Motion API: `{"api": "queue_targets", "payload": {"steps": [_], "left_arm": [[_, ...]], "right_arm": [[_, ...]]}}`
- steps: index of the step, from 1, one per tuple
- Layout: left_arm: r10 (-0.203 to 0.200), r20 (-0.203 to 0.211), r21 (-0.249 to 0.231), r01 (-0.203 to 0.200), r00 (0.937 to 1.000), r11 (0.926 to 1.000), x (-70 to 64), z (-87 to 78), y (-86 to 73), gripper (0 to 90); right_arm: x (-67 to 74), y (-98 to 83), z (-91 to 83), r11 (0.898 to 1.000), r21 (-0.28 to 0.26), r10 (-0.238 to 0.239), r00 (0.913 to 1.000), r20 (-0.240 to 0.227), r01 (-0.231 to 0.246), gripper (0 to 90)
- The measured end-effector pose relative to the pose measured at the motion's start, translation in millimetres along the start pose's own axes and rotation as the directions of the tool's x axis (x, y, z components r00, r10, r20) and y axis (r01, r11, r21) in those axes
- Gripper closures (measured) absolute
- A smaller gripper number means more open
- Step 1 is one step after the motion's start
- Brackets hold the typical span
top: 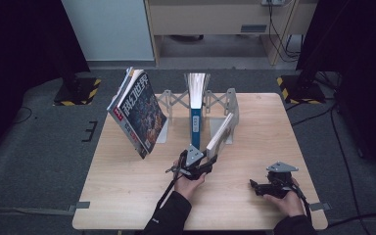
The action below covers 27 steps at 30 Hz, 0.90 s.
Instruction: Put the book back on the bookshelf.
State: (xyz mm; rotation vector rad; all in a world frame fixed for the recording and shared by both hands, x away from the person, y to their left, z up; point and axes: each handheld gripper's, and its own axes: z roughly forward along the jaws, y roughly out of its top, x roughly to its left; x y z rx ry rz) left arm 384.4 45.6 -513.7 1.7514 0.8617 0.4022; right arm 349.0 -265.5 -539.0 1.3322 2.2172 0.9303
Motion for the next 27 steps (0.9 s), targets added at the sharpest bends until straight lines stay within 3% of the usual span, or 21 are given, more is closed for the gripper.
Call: {"api": "queue_targets", "payload": {"steps": [5,11,27], "left_arm": [[-0.013,0.006,0.009,0.013,0.9999,0.9999,-0.3,2.3,1.6,67.7],[-0.033,0.02,0.0,0.033,0.9992,0.9995,-3.7,16.8,4.9,65.6],[0.014,-0.01,0.027,-0.013,0.9999,0.9996,-9.7,62.5,27.0,59.0]], "right_arm": [[0.3,0.2,0.3,1.0,0.0,0.004,1.0,0.001,-0.004,3.7],[0.4,0.4,0.4,1.0,0.0,0.004,1.0,0.001,-0.004,3.6],[0.4,0.4,0.4,1.0,0.0,0.004,1.0,0.001,-0.004,3.6]]}}
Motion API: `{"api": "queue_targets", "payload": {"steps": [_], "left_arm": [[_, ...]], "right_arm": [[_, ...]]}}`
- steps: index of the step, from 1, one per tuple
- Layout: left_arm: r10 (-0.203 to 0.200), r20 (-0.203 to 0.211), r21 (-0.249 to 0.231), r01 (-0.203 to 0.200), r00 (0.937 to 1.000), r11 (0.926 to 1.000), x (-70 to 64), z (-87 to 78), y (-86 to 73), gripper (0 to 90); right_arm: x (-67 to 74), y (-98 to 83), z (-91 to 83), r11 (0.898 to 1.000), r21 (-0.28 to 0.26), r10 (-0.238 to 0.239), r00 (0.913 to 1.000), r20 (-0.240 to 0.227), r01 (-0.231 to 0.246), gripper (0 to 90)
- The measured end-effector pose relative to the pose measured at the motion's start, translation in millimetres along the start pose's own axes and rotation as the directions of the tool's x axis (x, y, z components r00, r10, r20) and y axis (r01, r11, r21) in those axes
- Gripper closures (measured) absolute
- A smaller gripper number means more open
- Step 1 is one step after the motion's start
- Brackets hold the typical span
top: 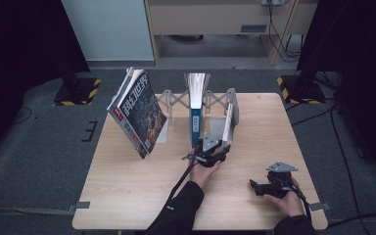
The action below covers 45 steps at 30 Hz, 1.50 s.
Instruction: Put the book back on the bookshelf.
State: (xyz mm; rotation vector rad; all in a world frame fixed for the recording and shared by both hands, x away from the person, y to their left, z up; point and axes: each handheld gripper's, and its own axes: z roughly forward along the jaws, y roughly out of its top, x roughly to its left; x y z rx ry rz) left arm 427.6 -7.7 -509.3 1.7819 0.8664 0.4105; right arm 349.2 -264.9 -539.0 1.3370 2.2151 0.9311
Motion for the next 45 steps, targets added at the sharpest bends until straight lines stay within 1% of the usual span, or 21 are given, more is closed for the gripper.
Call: {"api": "queue_targets", "payload": {"steps": [1,7,11,15,20,22,24,29,31,32,33,34,35,37,38,39,40,41,43,44,45], "left_arm": [[0.008,-0.004,0.002,-0.008,1.0,1.0,-0.5,2.3,1.1,58.6],[0.024,-0.018,0.012,-0.024,0.9995,0.9996,-2.4,11.3,6.0,57.2],[0.039,-0.048,0.024,-0.038,0.9981,0.999,-4.8,19.7,11.4,56.4],[0.044,-0.061,0.017,-0.043,0.9971,0.9989,-6.1,26.9,13.5,55.7],[0.043,-0.069,0.006,-0.043,0.9967,0.9991,-6.4,30.7,12.8,54.8],[0.041,-0.071,0.008,-0.04,0.9966,0.9991,-6.9,30.5,13.0,54.6],[0.06,-0.066,0.021,-0.059,0.996,0.998,-7.5,28.6,13.1,54.2],[0.071,-0.015,0.032,-0.07,0.9974,0.997,-9.5,16.5,13.9,45.1],[0.08,0.004,0.027,-0.08,0.9968,0.9964,-9.7,9.1,14.8,40.8],[0.08,0.004,0.027,-0.08,0.9968,0.9964,-9.7,9.1,14.8,40.2],[0.085,0.013,0.033,-0.085,0.9963,0.9958,-9.5,3.8,15.8,39.1],[0.085,0.013,0.033,-0.085,0.9963,0.9958,-9.5,3.8,15.8,38.5],[0.086,0.029,0.043,-0.087,0.9959,0.9953,-8.0,-3.3,16.0,38.0],[0.081,0.045,0.052,-0.083,0.9957,0.9952,-5.4,-13.0,14.3,37.0],[0.081,0.045,0.052,-0.083,0.9957,0.9952,-5.4,-13.0,14.3,36.7],[0.099,0.044,0.064,-0.102,0.9941,0.9928,-2.4,-21.5,12.6,36.1],[0.109,0.04,0.073,-0.112,0.9932,0.991,-0.4,-26.3,11.8,35.1],[0.109,0.04,0.073,-0.112,0.9932,0.991,-0.4,-26.3,11.8,34.4],[0.128,0.042,0.095,-0.131,0.9909,0.9868,8.7,-41.0,9.7,32.7],[0.125,0.04,0.1,-0.129,0.9913,0.9866,12.0,-45.4,8.6,32.2],[0.126,0.036,0.115,-0.129,0.9914,0.9849,15.5,-50.2,7.6,31.7]], "right_arm": [[0.0,0.0,0.0,1.0,0.0,0.0,1.0,0.0,0.0,3.6],[0.0,0.0,0.0,1.0,0.0,0.0,1.0,0.0,0.0,3.6],[0.2,0.1,0.2,1.0,0.0,0.0,1.0,0.001,0.0,3.4],[0.2,0.2,0.2,1.0,0.002,-0.005,1.0,-0.002,0.005,3.4],[0.3,0.3,0.3,1.0,0.002,-0.005,1.0,-0.002,0.005,3.3],[0.5,0.4,0.3,1.0,0.003,-0.004,1.0,-0.002,0.004,3.2],[0.7,0.4,0.4,1.0,0.002,-0.001,1.0,-0.001,0.001,3.2],[0.7,0.4,0.4,1.0,0.002,-0.001,1.0,-0.001,0.001,3.2],[0.7,0.4,0.4,1.0,0.002,-0.001,1.0,-0.001,0.001,3.2],[0.7,0.4,0.4,1.0,0.002,-0.001,1.0,-0.001,0.001,3.2],[0.7,0.4,0.4,1.0,0.002,-0.001,1.0,-0.001,0.001,3.2],[0.7,0.4,0.4,1.0,0.002,-0.001,1.0,-0.001,0.001,3.2],[0.6,0.4,0.3,1.0,0.003,-0.001,1.0,-0.001,0.001,3.2],[0.7,0.4,0.4,1.0,0.002,-0.001,1.0,-0.001,0.001,3.2],[0.7,0.4,0.4,1.0,0.002,-0.001,1.0,-0.001,0.001,3.2],[0.7,0.4,0.4,1.0,0.002,-0.001,1.0,-0.001,0.001,3.2],[0.5,0.4,0.3,1.0,0.003,-0.004,1.0,-0.002,0.004,3.2],[0.5,0.4,0.3,1.0,0.003,-0.004,1.0,-0.002,0.004,3.2],[0.5,0.4,0.3,1.0,0.003,-0.003,1.0,-0.002,0.003,3.2],[0.5,0.4,0.3,1.0,0.003,-0.003,1.0,-0.002,0.003,3.2],[0.5,0.4,0.3,1.0,0.003,-0.003,1.0,-0.002,0.003,3.2]]}}
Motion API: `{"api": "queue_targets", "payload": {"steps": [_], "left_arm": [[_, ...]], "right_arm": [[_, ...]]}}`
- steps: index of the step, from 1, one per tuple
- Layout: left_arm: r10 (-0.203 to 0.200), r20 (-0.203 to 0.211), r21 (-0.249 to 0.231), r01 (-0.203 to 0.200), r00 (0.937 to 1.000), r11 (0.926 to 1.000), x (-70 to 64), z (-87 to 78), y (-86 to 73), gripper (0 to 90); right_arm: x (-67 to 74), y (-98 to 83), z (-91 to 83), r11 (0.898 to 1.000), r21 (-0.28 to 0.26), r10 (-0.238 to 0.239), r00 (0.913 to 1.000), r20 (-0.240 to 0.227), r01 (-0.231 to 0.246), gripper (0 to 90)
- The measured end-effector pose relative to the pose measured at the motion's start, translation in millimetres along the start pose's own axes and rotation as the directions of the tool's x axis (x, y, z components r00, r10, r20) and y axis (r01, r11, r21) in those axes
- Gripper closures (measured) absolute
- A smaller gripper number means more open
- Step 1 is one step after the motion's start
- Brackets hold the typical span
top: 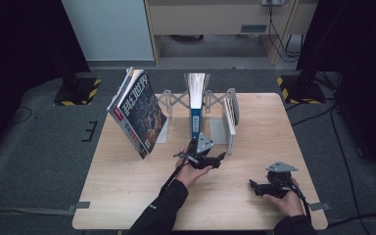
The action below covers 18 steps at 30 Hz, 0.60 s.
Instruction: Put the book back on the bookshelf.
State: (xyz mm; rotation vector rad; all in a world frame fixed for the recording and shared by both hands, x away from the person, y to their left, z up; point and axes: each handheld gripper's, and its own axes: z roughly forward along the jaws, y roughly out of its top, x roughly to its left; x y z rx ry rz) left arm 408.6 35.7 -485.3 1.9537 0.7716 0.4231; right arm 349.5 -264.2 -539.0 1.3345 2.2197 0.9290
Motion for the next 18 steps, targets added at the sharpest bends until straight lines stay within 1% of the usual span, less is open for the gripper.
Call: {"api": "queue_targets", "payload": {"steps": [1,2,3,4,7,8,10,12,13,14,17,18], "left_arm": [[-0.002,-0.003,0.005,0.002,1.0,1.0,3.0,-4.4,-2.4,31.6],[-0.002,-0.003,0.005,0.002,1.0,1.0,3.0,-4.4,-2.4,31.0],[-0.02,0.002,0.025,0.02,0.9998,0.9995,8.2,-13.1,-7.4,30.3],[-0.029,0.008,0.035,0.029,0.9995,0.999,10.5,-17.4,-10.1,30.1],[-0.046,0.012,0.055,0.045,0.9989,0.9975,16.4,-30.4,-19.5,28.9],[-0.058,0.011,0.066,0.057,0.9983,0.9962,17.9,-34.2,-22.9,28.6],[-0.066,0.009,0.088,0.065,0.9978,0.994,21.3,-41.2,-29.9,28.3],[-0.081,0.011,0.1,0.08,0.9966,0.9918,24.3,-48.2,-37.8,27.1],[-0.081,0.011,0.1,0.08,0.9966,0.9918,24.3,-48.2,-37.8,26.2],[-0.09,0.014,0.118,0.088,0.9959,0.9891,27.6,-55.2,-46.6,25.9],[-0.077,0.006,0.151,0.075,0.997,0.9857,32.5,-67.1,-62.2,23.6],[-0.077,0.006,0.151,0.075,0.997,0.9857,32.5,-67.1,-62.2,23.1]], "right_arm": [[0.2,0.0,0.0,1.0,-0.001,0.002,1.0,0.001,-0.002,3.2],[0.1,0.0,0.1,1.0,-0.001,0.002,1.0,0.001,-0.002,3.2],[0.1,0.0,0.1,1.0,-0.001,0.002,1.0,0.001,-0.002,3.2],[0.1,0.0,0.0,1.0,-0.001,0.002,1.0,0.001,-0.002,3.2],[0.2,0.0,0.1,1.0,-0.001,0.003,1.0,0.001,-0.003,3.2],[0.1,0.0,0.1,1.0,-0.001,0.002,1.0,0.001,-0.002,3.2],[-0.1,0.0,0.0,1.0,0.0,-0.001,1.0,0.0,0.001,3.2],[0.1,0.1,0.1,1.0,-0.001,0.002,1.0,0.001,-0.002,3.2],[0.0,0.0,0.0,1.0,0.0,0.0,1.0,0.0,0.0,3.2],[0.1,0.1,0.0,1.0,0.0,0.001,1.0,0.0,-0.001,3.2],[0.2,0.1,0.1,1.0,-0.001,0.003,1.0,0.001,-0.003,3.2],[0.2,0.1,0.1,1.0,-0.001,0.003,1.0,0.001,-0.003,3.2]]}}
